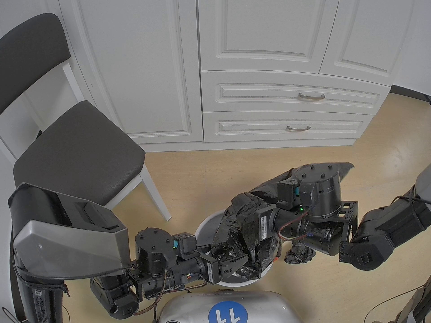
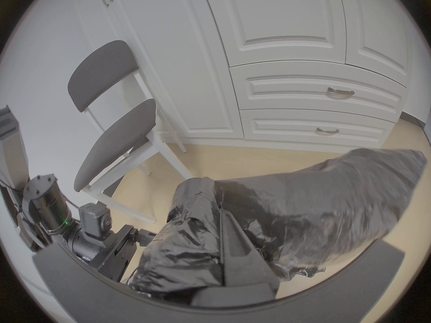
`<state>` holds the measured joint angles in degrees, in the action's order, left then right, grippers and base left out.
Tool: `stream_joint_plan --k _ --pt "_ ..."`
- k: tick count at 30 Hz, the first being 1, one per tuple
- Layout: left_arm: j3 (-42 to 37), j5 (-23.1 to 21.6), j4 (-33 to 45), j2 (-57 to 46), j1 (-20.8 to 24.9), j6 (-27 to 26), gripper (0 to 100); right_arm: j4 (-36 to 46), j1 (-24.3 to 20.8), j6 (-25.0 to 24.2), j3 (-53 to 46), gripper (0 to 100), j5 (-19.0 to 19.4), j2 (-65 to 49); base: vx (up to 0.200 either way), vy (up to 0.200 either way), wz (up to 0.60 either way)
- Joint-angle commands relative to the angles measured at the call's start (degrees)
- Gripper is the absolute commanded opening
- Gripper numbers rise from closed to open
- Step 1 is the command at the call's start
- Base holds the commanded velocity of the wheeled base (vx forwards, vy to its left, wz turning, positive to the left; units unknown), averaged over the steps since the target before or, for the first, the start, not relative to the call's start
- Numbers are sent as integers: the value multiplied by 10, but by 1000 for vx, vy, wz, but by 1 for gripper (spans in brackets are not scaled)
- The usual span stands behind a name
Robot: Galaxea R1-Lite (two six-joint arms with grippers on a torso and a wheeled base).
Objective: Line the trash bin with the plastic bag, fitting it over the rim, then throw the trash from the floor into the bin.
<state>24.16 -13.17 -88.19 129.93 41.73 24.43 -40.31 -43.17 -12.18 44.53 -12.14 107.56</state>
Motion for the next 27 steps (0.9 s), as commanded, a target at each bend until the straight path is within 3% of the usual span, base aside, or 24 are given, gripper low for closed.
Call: stream_joint_plan --k 1,19,27 --pt "-4 0 -1 -4 -1 0 100 1 10 0 10 0 0 5 0 0 0" --pt "12 2 -1 13 22 -2 100 8 -23 -65 57 0 -8 61 0 0 0" --pt "14 2 -1 27 28 -8 100 9 -35 -97 92 0 -40 96 0 0 0"
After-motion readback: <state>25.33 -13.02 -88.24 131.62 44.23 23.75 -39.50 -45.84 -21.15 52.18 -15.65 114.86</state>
